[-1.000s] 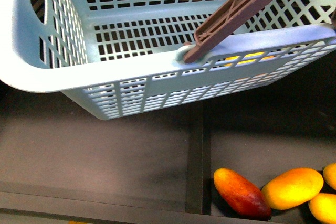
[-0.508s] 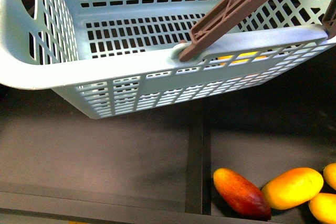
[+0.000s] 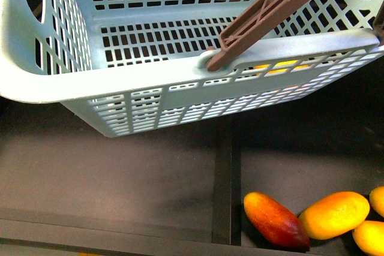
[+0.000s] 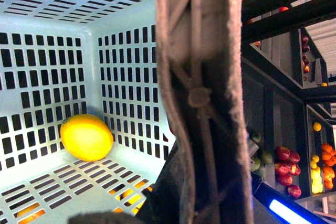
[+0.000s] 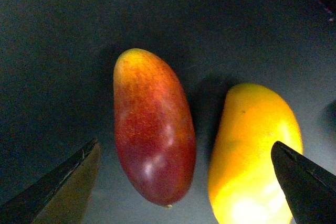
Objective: Pick lemon and mango into basket
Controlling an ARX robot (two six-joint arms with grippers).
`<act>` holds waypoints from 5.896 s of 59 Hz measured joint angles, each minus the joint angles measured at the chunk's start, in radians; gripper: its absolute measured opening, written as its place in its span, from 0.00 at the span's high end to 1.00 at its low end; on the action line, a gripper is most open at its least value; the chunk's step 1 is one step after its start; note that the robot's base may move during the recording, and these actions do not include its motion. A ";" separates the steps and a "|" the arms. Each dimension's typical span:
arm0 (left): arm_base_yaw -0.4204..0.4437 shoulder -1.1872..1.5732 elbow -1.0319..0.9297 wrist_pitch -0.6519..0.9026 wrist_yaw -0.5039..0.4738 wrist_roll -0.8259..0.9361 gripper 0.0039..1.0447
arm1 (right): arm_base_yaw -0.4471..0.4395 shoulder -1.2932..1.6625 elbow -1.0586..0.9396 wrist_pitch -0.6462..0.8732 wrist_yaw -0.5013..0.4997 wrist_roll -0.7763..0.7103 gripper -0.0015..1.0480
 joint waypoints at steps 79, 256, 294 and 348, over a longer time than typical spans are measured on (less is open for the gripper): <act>0.000 0.000 0.000 0.000 0.001 0.000 0.96 | -0.007 -0.301 -0.357 0.304 -0.362 -0.235 0.44; 0.001 0.001 0.000 0.000 0.002 0.000 0.96 | 0.425 -1.972 -1.386 0.303 -0.093 -0.340 0.98; 0.001 0.001 0.000 0.000 0.001 -0.002 0.96 | 0.425 -2.259 -1.386 0.023 -0.093 -0.340 0.98; 0.002 0.001 0.000 0.000 0.001 -0.001 0.96 | 0.425 -2.449 -1.386 -0.172 -0.093 -0.340 0.20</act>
